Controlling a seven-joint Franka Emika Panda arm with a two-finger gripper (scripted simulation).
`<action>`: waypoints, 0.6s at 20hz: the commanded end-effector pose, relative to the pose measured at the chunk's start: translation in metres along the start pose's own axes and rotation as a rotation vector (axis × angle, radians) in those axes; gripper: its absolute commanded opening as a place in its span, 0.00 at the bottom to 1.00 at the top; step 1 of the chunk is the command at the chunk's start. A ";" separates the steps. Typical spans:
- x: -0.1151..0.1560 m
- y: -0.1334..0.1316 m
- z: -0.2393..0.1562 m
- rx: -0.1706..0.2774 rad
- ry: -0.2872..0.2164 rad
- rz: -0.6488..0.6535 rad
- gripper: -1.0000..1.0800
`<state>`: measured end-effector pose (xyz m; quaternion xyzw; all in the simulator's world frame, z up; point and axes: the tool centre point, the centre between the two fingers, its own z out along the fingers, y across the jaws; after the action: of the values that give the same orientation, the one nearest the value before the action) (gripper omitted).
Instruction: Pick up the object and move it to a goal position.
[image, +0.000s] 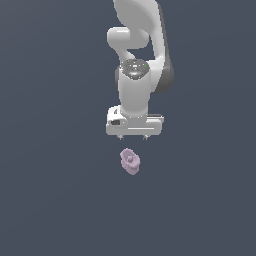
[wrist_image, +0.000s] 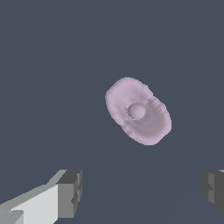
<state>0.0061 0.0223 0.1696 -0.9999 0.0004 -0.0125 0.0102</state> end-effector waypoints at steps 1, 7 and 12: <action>0.000 0.000 0.000 0.000 0.000 0.000 0.96; 0.007 -0.016 -0.007 -0.006 0.026 -0.040 0.96; 0.010 -0.025 -0.011 -0.008 0.039 -0.057 0.96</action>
<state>0.0156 0.0466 0.1809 -0.9991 -0.0272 -0.0315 0.0063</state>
